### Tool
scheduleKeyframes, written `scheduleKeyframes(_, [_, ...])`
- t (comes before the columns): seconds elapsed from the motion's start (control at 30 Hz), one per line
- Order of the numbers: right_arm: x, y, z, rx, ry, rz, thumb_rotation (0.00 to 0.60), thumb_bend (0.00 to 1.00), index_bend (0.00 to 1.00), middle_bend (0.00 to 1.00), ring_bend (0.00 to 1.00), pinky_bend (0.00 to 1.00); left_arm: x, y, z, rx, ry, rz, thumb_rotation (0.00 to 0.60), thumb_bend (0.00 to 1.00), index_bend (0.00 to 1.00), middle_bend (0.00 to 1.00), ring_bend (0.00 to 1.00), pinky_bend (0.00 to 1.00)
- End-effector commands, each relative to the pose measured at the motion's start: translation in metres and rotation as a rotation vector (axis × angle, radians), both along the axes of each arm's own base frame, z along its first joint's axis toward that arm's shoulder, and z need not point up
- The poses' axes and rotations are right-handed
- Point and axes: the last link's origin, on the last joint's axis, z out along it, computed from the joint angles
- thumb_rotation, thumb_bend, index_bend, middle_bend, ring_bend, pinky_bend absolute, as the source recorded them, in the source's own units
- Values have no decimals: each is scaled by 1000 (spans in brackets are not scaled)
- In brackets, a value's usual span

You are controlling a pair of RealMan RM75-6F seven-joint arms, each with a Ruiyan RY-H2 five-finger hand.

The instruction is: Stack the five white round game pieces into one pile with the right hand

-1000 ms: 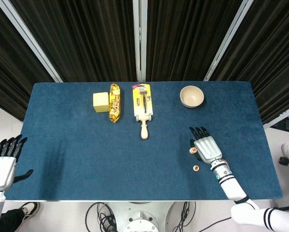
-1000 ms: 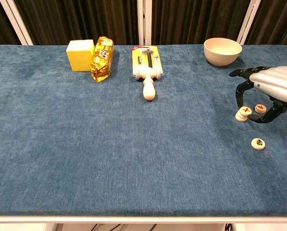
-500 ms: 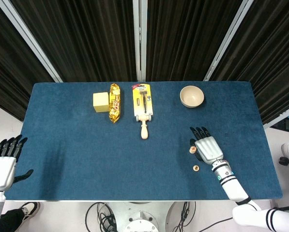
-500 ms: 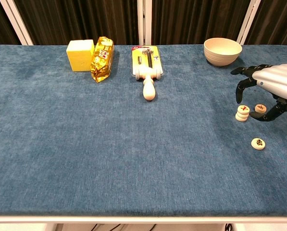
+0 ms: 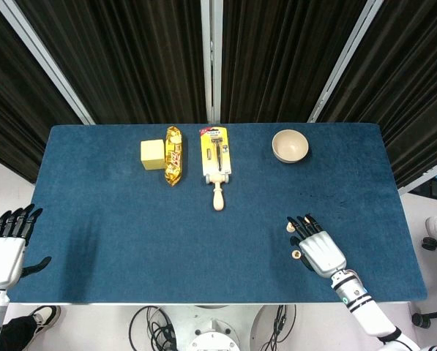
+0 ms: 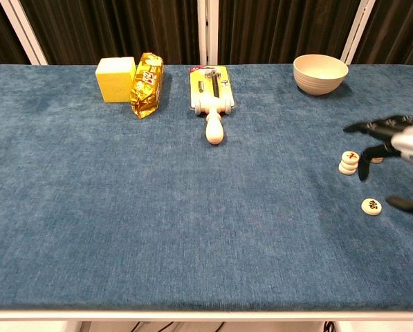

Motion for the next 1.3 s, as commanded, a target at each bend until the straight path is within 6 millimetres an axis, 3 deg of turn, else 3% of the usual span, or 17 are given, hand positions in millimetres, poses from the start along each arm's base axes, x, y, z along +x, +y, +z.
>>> scheduleKeyframes(0.03, [-8,4,-4,1,5,-8,600,287,388,0,0,0,0,0,0,0,1,-1,600,132,77,0,0,0])
scheduleKeyframes(0.7, [-13,3,-21,15,12,-26,600,289,394,0,0,0,-1,0,2,10,-10,2,600,131,77,0,0,0])
scheduleKeyframes(1.3, [-9,1,-18,-30,-20,-4,600,321,535,0,0,0,-1,-1,3,6,-19,4,600,131,77,0,0,0])
